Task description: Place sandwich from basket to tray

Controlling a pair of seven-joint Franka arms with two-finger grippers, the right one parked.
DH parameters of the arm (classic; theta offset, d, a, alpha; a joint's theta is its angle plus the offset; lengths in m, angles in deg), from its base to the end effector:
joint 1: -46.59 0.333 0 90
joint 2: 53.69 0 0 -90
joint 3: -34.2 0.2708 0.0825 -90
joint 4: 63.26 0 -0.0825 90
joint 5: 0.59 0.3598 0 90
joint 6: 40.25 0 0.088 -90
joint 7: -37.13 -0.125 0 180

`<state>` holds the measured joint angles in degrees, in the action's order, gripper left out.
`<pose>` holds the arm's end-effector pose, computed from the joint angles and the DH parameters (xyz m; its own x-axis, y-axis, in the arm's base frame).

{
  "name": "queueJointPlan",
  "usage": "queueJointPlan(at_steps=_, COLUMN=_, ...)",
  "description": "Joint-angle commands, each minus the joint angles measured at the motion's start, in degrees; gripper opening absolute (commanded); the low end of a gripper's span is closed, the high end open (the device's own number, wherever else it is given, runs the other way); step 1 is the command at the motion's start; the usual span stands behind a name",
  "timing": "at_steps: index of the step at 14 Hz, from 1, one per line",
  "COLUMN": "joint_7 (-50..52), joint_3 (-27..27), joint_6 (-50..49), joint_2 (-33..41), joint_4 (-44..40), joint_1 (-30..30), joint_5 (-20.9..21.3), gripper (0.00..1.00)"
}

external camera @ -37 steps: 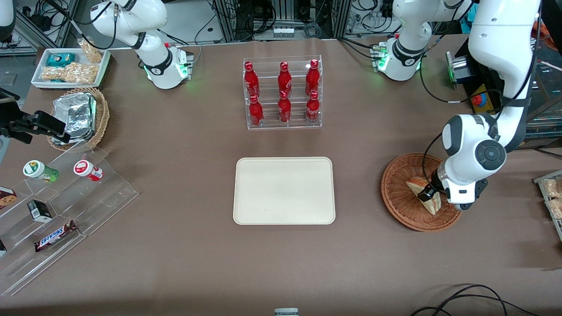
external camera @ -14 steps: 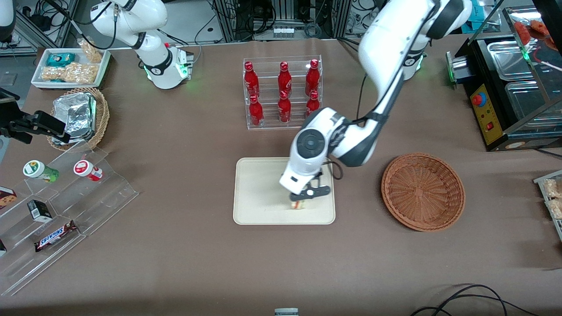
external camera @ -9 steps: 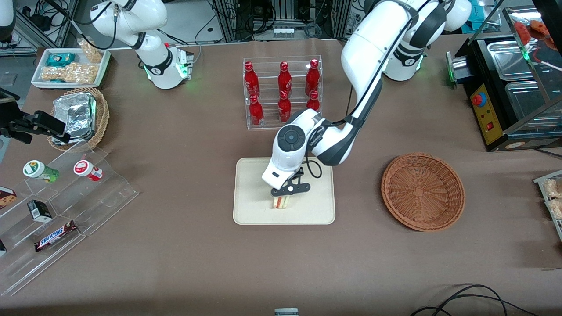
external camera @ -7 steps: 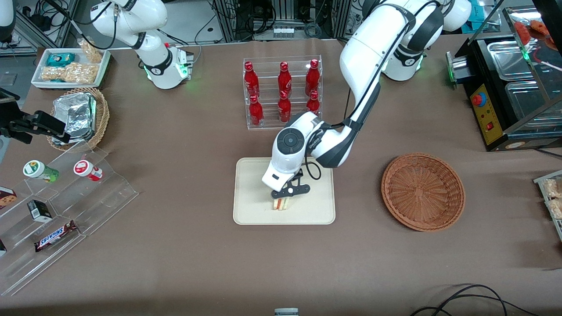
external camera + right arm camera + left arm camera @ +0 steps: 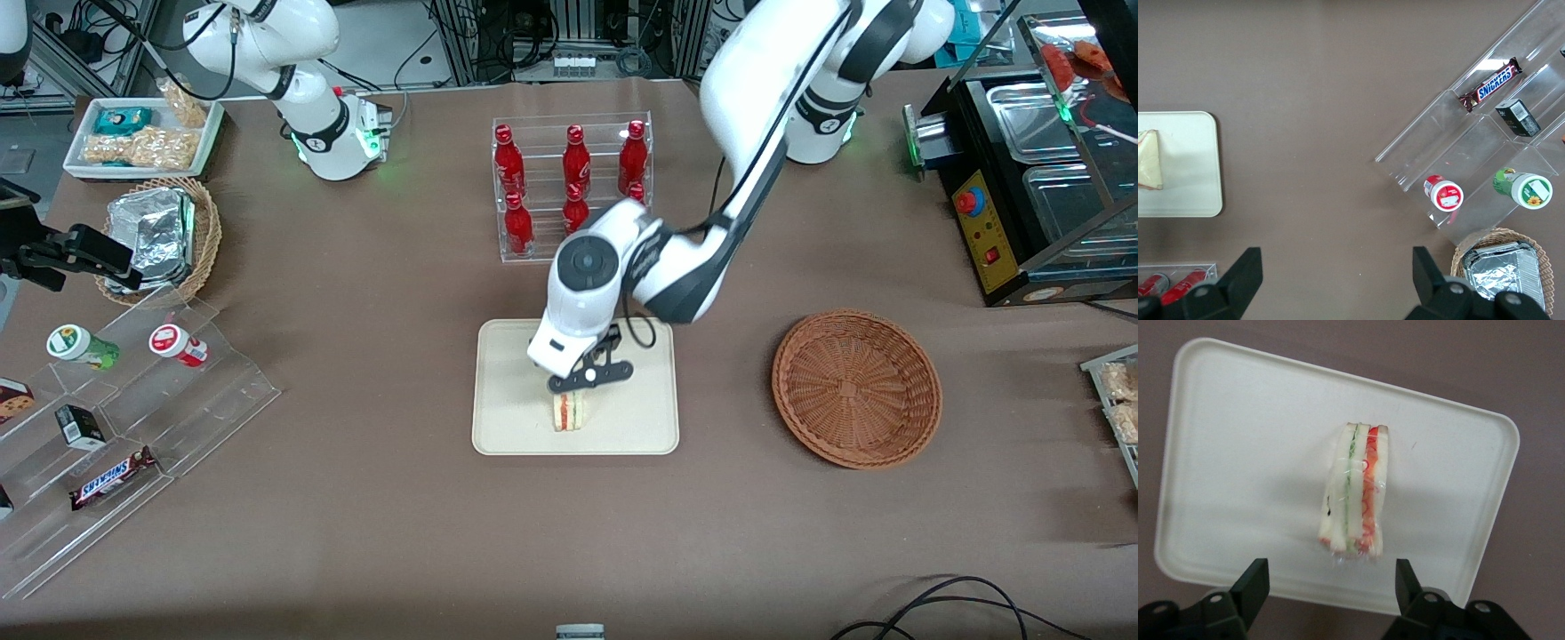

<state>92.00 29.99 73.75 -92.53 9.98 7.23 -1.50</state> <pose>0.5066 -0.4695 0.3124 0.9756 0.2176 -0.0299 0.2191 -0.9736 0.0631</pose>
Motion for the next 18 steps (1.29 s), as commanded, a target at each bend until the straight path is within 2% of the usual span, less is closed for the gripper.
queueJointPlan(at_steps=1, joint_7=-0.45, joint_3=0.69, joint_6=-10.61, joint_2=9.98, joint_4=2.78, joint_1=1.74, joint_5=1.43, gripper=1.0)
queueJointPlan(at_steps=4, joint_7=-0.81, joint_3=2.35, joint_6=-19.33, joint_2=15.71, joint_4=6.81, joint_1=4.81, joint_5=2.23, gripper=1.0)
queueJointPlan(at_steps=7, joint_7=-3.34, joint_3=2.27, joint_6=-19.7, joint_2=20.8, joint_4=13.74, joint_1=12.01, joint_5=2.05, gripper=1.0)
queueJointPlan(at_steps=12, joint_7=-21.26, joint_3=2.36, joint_6=-19.78, joint_2=35.03, joint_4=29.21, joint_1=23.53, joint_5=1.88, gripper=1.0)
queueJointPlan(at_steps=18, joint_7=-37.69, joint_3=2.8, joint_6=-25.58, joint_2=43.4, joint_4=30.82, joint_1=33.19, joint_5=1.88, gripper=1.0)
